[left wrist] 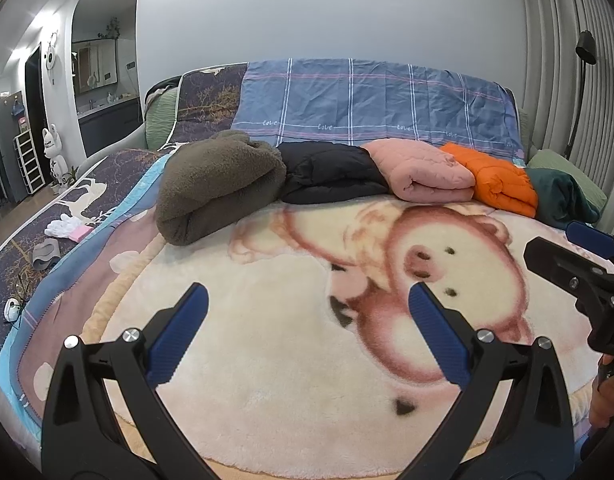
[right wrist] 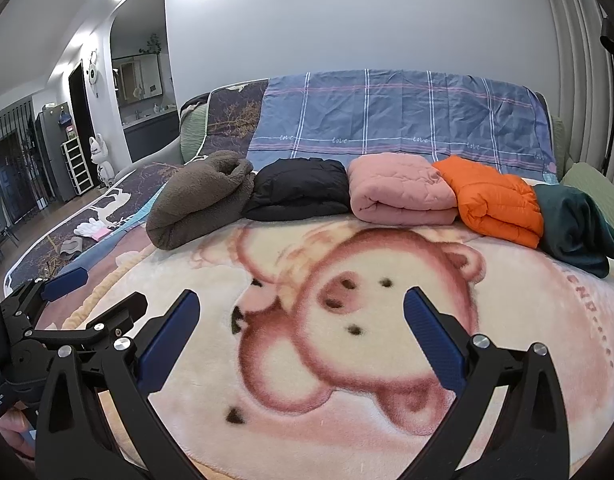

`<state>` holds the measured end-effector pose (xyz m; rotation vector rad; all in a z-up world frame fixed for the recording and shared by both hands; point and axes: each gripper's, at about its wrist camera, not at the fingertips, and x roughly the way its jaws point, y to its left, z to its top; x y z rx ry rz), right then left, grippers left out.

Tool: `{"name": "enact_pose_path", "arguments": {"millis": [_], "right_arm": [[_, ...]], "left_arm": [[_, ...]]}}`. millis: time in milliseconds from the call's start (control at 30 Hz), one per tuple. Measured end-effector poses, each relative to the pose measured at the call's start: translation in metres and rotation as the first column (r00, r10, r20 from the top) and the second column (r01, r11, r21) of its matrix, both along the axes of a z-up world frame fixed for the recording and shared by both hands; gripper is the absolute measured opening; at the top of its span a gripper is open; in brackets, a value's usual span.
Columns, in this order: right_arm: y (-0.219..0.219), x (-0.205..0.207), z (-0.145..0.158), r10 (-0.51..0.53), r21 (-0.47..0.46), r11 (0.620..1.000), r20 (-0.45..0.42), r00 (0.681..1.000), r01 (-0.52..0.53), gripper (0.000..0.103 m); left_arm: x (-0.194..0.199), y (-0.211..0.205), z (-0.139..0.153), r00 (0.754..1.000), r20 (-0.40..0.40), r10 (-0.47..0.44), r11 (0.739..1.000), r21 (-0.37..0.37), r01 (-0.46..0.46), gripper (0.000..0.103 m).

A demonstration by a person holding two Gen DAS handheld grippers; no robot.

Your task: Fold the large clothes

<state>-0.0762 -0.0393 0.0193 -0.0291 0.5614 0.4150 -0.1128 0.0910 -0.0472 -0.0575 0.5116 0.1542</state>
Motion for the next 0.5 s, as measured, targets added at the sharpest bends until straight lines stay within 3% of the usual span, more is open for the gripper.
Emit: {"name": "enact_pose_path", "arguments": {"millis": [500], "right_arm": [[-0.0006, 0.0007, 0.0, -0.002, 0.0, 1.0, -0.001, 1.0, 0.002, 0.102]], "left_arm": [[0.0003, -0.001, -0.0003, 1.0, -0.001, -0.002, 1.0, 0.001, 0.002, 0.101]]}}
